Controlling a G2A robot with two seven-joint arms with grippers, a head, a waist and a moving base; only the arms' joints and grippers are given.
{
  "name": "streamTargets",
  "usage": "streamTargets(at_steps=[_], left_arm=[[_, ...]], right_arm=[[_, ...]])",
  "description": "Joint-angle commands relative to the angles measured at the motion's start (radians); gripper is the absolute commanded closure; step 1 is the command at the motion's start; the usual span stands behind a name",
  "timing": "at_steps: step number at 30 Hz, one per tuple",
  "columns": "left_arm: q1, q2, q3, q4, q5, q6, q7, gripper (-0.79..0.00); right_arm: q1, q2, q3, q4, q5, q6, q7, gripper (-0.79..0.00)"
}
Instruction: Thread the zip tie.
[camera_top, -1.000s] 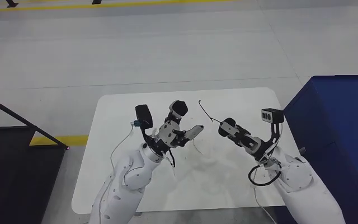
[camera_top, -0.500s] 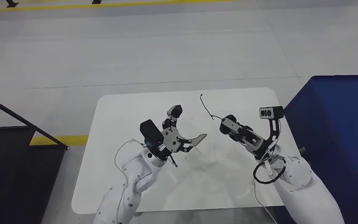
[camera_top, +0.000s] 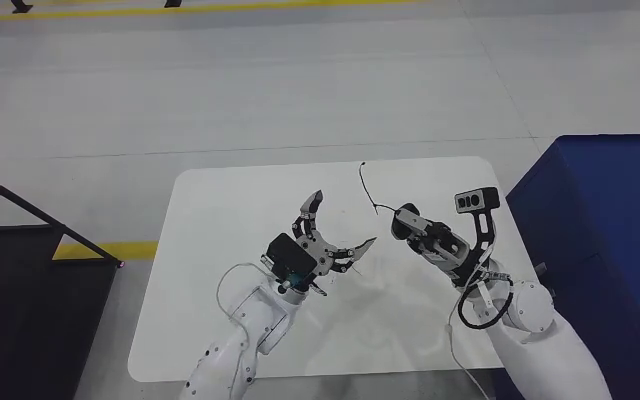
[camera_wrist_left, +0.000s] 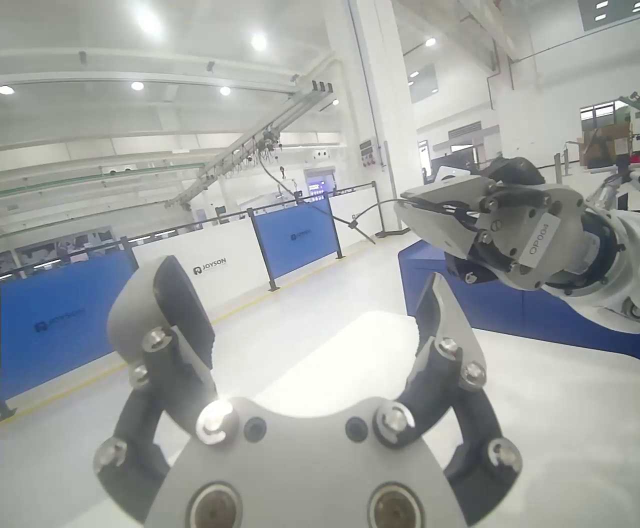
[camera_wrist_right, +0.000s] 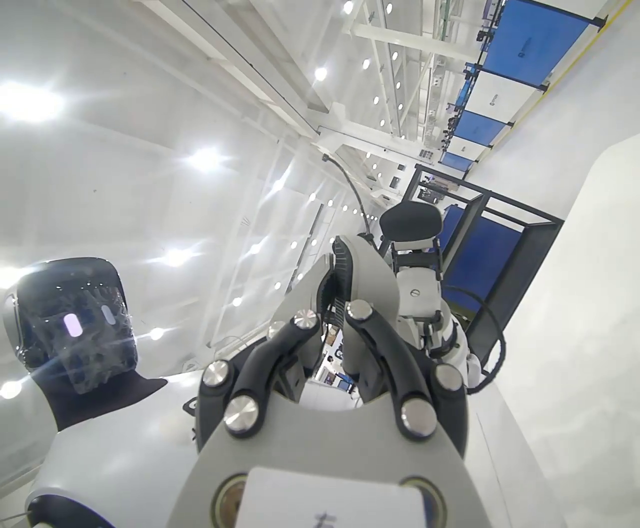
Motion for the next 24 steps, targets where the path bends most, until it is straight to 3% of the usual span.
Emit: streamTargets(at_steps=[1,8,10,12,16,20,24], left_arm=[[0.007,-0.001,-0.002,-0.010,-0.016,0.014,-0.004,-0.785],[-0.001,-0.018,0.044,0.001,-0.028,0.128,0.021,-0.770],[-0.007,-0.022,0.057,0.005,-0.028,0.135,0.031,-0.714],[-0.009,-0.024,0.064,0.012,-0.023,0.143,0.034,-0.603],[-0.012,-0.028,0.078,0.024,-0.023,0.146,0.028,-0.539],[-0.023,-0.034,0.085,0.035,-0.042,0.150,0.032,-0.385],[-0.030,-0.037,0.090,0.042,-0.042,0.147,0.036,-0.342]], right_arm=[[-0.006,-0.002,-0.005,-0.011,0.010,0.011,-0.012,0.000],[-0.014,-0.010,-0.015,-0.019,-0.014,0.014,-0.038,0.000],[-0.014,-0.012,-0.017,-0.019,-0.024,0.014,-0.047,0.000],[-0.014,-0.014,-0.019,-0.019,-0.041,0.014,-0.054,0.000],[-0.014,-0.015,-0.020,-0.020,-0.043,0.014,-0.054,0.000],[-0.014,-0.015,-0.020,-0.020,-0.043,0.014,-0.054,0.000],[-0.014,-0.015,-0.020,-0.020,-0.043,0.014,-0.054,0.000]])
